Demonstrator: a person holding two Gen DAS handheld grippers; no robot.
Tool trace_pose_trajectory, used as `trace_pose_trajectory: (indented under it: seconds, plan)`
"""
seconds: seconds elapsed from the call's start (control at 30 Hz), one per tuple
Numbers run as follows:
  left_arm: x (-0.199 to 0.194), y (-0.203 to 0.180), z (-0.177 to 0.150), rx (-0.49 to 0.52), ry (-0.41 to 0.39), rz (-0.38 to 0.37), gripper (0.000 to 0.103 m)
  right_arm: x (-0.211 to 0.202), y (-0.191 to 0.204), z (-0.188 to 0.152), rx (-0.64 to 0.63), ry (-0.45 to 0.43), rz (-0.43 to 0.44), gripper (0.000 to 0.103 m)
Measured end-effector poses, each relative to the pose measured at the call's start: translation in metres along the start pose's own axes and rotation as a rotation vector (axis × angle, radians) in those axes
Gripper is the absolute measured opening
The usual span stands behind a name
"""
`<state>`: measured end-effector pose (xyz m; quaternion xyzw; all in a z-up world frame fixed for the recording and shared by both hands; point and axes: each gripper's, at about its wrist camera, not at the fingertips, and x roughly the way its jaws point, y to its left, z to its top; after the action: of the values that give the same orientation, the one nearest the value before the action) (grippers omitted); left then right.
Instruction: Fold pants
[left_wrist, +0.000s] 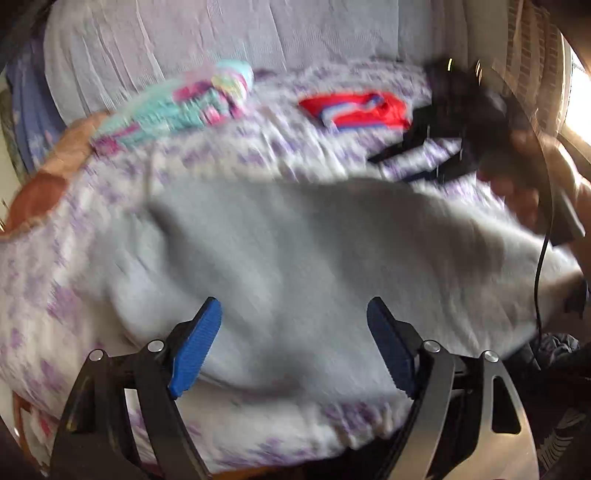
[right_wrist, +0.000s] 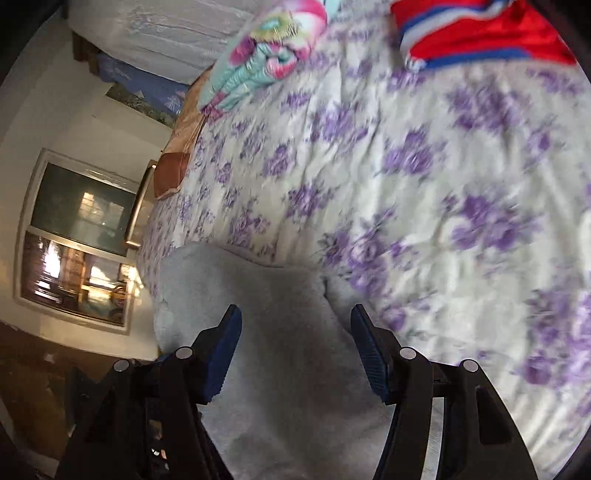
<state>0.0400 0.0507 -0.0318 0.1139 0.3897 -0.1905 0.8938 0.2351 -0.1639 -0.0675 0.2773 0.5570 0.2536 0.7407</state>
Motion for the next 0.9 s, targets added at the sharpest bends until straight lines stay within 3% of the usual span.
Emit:
trace_pose_trajectory:
  seconds: [0.07,0.13,0.2,0.23,0.3,0.4,0.47,0.5,0.63,0.67,0.7,0.73,0.77,0.9]
  plan:
    - [0.005,0.006,0.01,-0.007,-0.004,0.005,0.084,0.012,0.007,0.001,-0.034,0.064,0.013,0.062]
    - [0.023,0.013,0.018,-0.021,0.022,-0.019,0.084,0.027,0.016,0.005,-0.072,0.114,0.005,0.054]
    - [0.049,0.016,0.019,-0.031,0.073,-0.016,0.084,0.036,0.028,0.007,-0.129,0.111,-0.049,0.019]
    - [0.061,0.015,0.017,-0.029,0.092,-0.003,0.084,0.038,0.033,0.009,-0.171,0.075,-0.096,0.014]
    - [0.07,0.012,0.008,-0.011,0.097,0.034,0.085,0.036,0.032,0.013,-0.192,-0.003,-0.153,0.006]
    - [0.067,0.005,-0.005,0.012,0.061,0.06,0.087,0.037,0.025,0.007,-0.196,-0.04,-0.197,0.006]
    - [0.064,0.007,-0.01,0.012,0.051,0.056,0.087,0.038,0.02,0.003,-0.181,-0.057,-0.204,0.011]
    - [0.062,0.008,-0.012,0.013,0.049,0.054,0.087,0.036,0.019,0.002,-0.184,-0.076,-0.22,0.02]
    - [0.056,0.013,-0.012,0.0,0.065,0.044,0.087,-0.012,0.028,-0.009,-0.217,-0.278,-0.322,0.025]
    - [0.053,0.013,-0.011,-0.004,0.067,0.046,0.087,-0.038,0.027,-0.016,-0.201,-0.341,-0.312,0.026]
    - [0.048,0.013,-0.008,-0.006,0.06,0.054,0.087,-0.061,0.026,-0.023,-0.185,-0.395,-0.281,0.035]
    - [0.043,0.011,-0.006,0.0,0.048,0.054,0.087,-0.096,0.023,-0.039,-0.161,-0.466,-0.241,0.042]
    - [0.037,0.009,-0.003,0.005,0.033,0.042,0.087,-0.125,0.02,-0.055,-0.144,-0.53,-0.22,0.057]
    - [0.006,-0.026,0.013,0.076,-0.076,-0.066,0.088,-0.234,-0.006,-0.168,-0.064,-0.794,-0.243,0.079]
